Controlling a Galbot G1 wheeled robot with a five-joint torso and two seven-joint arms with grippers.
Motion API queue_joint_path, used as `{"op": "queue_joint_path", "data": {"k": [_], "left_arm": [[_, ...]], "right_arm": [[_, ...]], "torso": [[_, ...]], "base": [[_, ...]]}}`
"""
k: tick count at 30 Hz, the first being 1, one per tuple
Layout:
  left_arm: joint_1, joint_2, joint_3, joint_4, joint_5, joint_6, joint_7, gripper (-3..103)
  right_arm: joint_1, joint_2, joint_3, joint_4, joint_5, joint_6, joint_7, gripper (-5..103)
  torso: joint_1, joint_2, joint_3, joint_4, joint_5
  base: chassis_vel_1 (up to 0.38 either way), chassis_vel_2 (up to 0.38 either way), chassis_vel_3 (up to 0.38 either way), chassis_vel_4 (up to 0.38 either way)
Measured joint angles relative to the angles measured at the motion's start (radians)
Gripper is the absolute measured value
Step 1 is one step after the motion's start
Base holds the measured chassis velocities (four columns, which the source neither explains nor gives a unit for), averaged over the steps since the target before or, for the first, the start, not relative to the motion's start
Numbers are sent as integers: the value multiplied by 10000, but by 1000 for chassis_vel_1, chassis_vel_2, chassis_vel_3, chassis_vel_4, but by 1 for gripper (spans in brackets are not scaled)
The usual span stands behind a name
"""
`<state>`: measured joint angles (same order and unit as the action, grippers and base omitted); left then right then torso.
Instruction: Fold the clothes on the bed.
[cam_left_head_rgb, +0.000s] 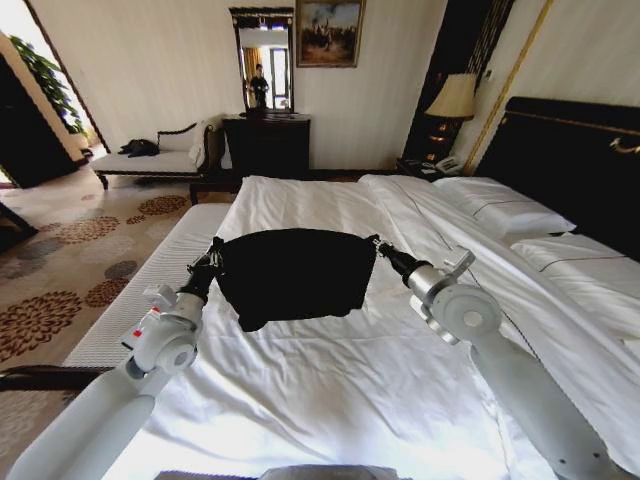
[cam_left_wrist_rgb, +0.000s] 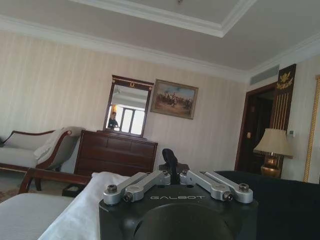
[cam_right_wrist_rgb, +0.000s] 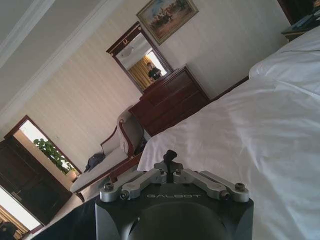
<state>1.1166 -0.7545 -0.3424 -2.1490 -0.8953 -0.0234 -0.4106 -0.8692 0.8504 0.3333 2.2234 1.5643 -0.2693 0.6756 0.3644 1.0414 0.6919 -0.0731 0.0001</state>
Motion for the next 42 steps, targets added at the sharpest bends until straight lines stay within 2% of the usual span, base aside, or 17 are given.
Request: {"op": "queue_joint_path", "data": {"k": [4, 7, 9, 10, 12, 16, 18, 20, 24, 26, 31, 34, 37, 42], "left_arm": [[255, 22, -235, -345, 28, -14, -77, 3], [927, 54, -672, -802, 23, -15, -69, 3], [2049, -4, -1300, -1259, 30, 20, 108, 3], [2049, -4, -1300, -1259, 30, 20, 108, 3], [2969, -220, -1787, -1455, 121, 32, 297, 3], [3408, -580, -1871, -1215, 283, 42, 403, 3], [3066, -827, -1455, -443, 370, 98, 332, 3], [2897, -882, -1330, -204, 382, 116, 330, 3], [1115, -1312, -335, 1605, 426, 188, 263, 3], [893, -1362, -201, 1808, 436, 189, 255, 3], [-1127, -2016, 1275, 3771, 617, 150, 259, 3], [-1507, -2181, 1518, 4235, 668, 129, 281, 3], [-2209, -2497, 1881, 5306, 933, 3, 426, 3], [-2833, -2834, 2142, 6122, 1055, -80, 534, 3]], "right_arm": [[-248, -145, 337, 403, 236, 4, 174, 1], [-798, -344, 792, 874, 488, 3, 311, 1], [-1557, -467, 1249, 1432, 567, -38, 599, 1], [-1557, -467, 1249, 1432, 567, -38, 599, 1], [-2299, -451, 1536, 1888, 596, -141, 818, 1], [-2912, -209, 1406, 2107, 378, -321, 917, 1], [-2716, 55, 921, 1551, 149, -412, 922, 1], [-2568, 128, 776, 1334, 123, -426, 923, 1], [-1121, 679, -425, -556, 86, -537, 756, 1], [-919, 761, -624, -840, 50, -544, 706, 1], [857, 1510, -2085, -3644, -749, -549, -15, 1], [1243, 1733, -2292, -4271, -941, -524, -200, 1], [1787, 2201, -2517, -5507, -1352, -434, -613, 1], [1938, 2553, -2515, -6284, -1684, -347, -964, 1]], "torso": [[2, -1, 0, 0, -1], [2, 0, 0, -1, 0], [0, 0, -1, -1, 0], [0, 0, -1, -1, 0], [-2, 1, -2, 2, 0], [-3, 2, -3, -1, -1], [-2, 1, -2, -1, -1], [-2, 1, -1, 0, -2], [2, -1, 3, 1, -2], [3, -2, 3, 0, -4], [3, -2, 3, 0, -1], [4, -3, 3, 0, -1], [5, -3, 4, 2, -1], [3, -3, 2, 1, -1]], "base": [[0, 0, 0, 0], [0, 0, 0, 0], [0, 0, 0, 0], [0, 0, 0, 0], [0, 0, 0, 0], [0, 0, 0, 0], [0, 0, 0, 0], [0, 0, 0, 0], [0, 0, 0, 0], [0, 0, 0, 0], [0, 0, 0, 0], [0, 0, 0, 0], [0, 0, 0, 0], [0, 0, 0, 0]]}}
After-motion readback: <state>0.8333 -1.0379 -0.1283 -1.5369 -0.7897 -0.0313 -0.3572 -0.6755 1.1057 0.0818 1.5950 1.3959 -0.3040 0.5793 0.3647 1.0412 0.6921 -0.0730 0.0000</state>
